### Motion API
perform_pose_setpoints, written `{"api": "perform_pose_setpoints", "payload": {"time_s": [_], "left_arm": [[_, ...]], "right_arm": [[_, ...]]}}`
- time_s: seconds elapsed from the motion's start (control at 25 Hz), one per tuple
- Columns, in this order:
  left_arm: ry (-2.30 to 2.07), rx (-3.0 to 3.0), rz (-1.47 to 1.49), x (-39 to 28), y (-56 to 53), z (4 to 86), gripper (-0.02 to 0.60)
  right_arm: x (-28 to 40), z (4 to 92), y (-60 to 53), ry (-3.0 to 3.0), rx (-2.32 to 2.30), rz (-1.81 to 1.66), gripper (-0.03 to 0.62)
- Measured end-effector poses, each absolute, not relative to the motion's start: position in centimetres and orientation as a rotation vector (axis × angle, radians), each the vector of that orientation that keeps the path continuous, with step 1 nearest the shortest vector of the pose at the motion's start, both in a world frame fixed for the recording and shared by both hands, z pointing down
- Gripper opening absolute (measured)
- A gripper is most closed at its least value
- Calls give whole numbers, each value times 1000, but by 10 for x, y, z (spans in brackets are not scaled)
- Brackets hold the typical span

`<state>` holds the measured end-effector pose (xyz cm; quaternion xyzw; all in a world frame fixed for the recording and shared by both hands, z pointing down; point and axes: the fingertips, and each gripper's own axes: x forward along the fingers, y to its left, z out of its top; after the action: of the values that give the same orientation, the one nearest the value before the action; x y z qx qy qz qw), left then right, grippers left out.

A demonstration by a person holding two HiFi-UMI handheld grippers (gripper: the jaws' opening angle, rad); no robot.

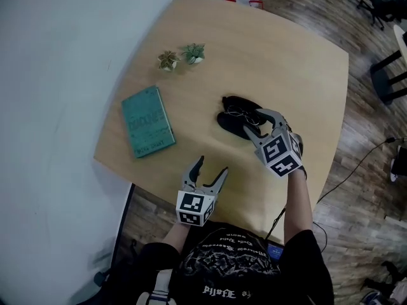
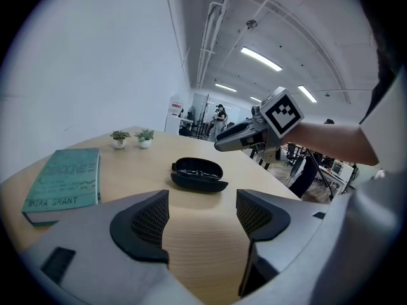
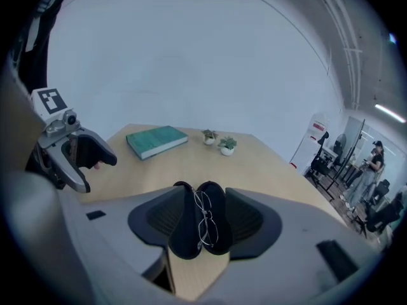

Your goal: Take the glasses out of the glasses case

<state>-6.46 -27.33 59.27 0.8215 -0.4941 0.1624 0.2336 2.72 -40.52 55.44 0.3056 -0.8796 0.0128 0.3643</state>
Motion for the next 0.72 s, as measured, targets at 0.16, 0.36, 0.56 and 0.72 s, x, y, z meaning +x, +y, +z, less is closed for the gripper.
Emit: {"api": "perform_pose_setpoints", "payload": {"time_s": [0.16, 0.36, 0.56, 0.72], "left_arm": [[-1335, 2259, 454, -75, -286, 598, 339], [-1309, 2258, 457, -85, -300, 603, 339], [-1265, 2259, 474, -92, -309, 616, 339], [-1237, 2250, 481, -95, -312, 624, 339]], "right_arm": [[20, 574, -420, -2159, 683, 16, 213], [14, 606, -429, -2072, 577, 49, 213], [6, 642, -435, -2016, 512, 105, 213], [6, 664, -442, -1980, 479, 143, 213]]}}
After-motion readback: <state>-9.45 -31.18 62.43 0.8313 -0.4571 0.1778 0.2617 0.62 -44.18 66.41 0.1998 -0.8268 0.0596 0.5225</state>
